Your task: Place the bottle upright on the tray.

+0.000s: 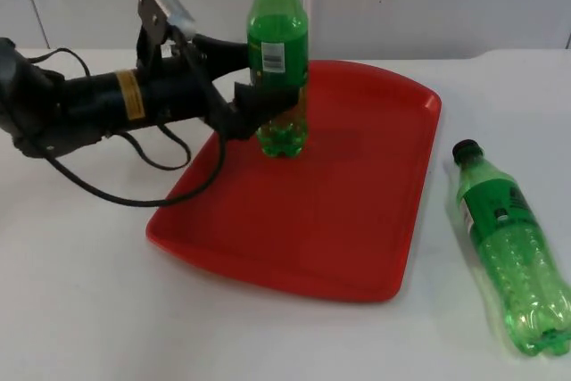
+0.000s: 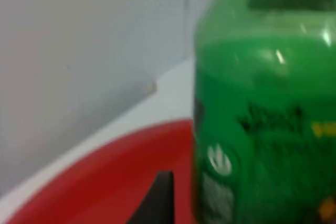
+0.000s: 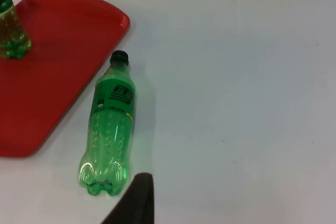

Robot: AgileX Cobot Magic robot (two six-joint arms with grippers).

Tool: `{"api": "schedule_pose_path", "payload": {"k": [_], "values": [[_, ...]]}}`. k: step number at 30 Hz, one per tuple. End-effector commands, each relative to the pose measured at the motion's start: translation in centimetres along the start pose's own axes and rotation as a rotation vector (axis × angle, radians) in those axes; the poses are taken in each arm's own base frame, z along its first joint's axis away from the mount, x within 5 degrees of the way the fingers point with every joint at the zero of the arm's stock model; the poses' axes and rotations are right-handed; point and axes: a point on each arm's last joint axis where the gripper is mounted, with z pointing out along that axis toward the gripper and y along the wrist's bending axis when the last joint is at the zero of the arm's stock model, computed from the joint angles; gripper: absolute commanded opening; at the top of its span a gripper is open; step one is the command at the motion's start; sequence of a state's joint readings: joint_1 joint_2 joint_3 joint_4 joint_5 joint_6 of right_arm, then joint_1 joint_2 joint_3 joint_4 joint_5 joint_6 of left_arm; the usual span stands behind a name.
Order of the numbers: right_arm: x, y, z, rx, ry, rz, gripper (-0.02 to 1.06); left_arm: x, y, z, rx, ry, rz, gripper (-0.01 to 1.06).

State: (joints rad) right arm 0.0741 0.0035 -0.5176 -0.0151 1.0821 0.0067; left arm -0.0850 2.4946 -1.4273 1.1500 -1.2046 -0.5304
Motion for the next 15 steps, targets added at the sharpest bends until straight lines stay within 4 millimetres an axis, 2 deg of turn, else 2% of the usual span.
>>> {"api": "schedule_pose_path", "payload": {"k": [1,6,9,15], "values": [[0.0,0.0,0.0,0.006,-0.006,0.004,1.05,0.2,-0.1,-0.6,0.06,0.027,-0.005,0.9],[0.0,0.0,0.0,0.006,-0.006,0.004,1.05,0.6,0.2,-2.0,0.104,0.083,-0.055,0.9],[0.0,0.0,0.0,0.006,-0.006,0.004,1.05,0.2,0.5,-2.8,0.121,0.106,-0.056,0.9],[0.0,0.0,0.0,0.006,-0.006,0.004,1.05,-1.9,1.2,-4.8,0.156,0.161,-0.044,0.9]]}}
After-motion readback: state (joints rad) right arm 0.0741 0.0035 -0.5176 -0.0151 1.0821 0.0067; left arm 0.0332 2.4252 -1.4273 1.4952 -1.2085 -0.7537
